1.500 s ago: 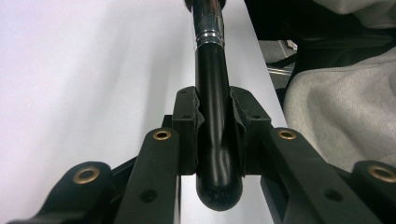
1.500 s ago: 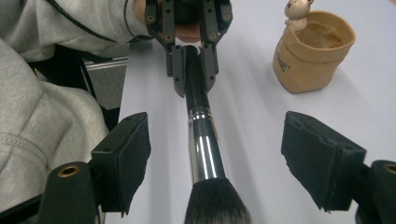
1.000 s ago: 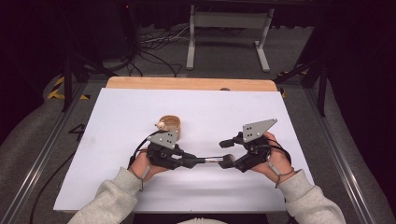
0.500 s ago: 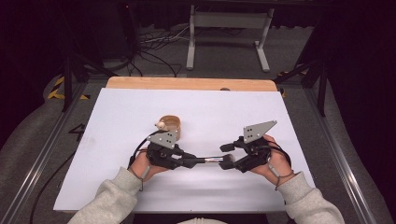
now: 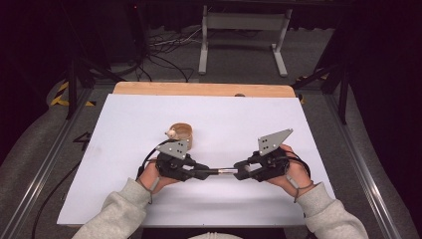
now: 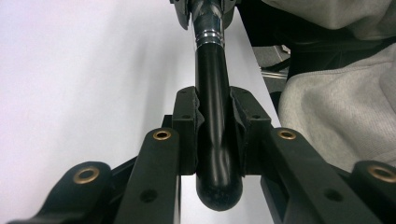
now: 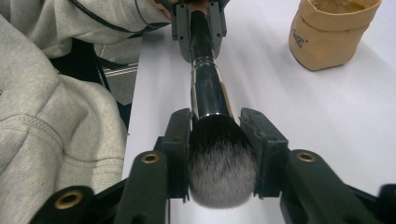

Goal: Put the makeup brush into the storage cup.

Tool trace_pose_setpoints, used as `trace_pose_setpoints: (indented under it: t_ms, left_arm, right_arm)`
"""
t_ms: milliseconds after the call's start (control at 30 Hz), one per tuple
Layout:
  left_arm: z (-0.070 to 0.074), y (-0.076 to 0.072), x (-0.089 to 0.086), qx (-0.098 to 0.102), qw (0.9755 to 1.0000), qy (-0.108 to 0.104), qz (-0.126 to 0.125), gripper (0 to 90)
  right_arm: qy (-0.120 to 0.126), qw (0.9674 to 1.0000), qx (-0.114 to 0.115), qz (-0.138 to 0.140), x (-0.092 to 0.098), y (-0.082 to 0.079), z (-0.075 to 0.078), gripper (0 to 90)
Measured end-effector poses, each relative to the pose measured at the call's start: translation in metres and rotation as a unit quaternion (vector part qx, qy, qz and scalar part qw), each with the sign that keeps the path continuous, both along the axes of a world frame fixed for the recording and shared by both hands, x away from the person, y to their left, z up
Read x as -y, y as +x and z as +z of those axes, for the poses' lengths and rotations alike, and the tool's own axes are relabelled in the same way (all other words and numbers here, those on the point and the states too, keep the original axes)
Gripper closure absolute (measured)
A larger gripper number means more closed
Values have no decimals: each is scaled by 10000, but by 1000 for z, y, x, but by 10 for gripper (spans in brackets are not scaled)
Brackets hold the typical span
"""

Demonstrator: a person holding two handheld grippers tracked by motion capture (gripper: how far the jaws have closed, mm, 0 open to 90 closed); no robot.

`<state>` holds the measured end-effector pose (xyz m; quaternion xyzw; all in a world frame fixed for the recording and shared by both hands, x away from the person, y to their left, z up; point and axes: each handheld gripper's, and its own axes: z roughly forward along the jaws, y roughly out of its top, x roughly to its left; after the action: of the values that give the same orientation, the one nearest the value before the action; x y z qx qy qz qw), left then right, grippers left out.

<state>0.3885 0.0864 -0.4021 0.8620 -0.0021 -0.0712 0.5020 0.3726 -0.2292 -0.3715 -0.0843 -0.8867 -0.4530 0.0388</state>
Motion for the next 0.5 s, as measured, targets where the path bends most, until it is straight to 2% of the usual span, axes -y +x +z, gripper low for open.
trace_pose_setpoints:
  t_ms: [333,500]
  left_arm:
    - [0,0,-1,-4,10000,-38,-10,740]
    - [-1,1,-1,-75,10000,-48,-27,738]
  right_arm:
    - [-18,9999,47,103,0,0,2,703]
    - [-31,9999,33,127,-1,0,2,704]
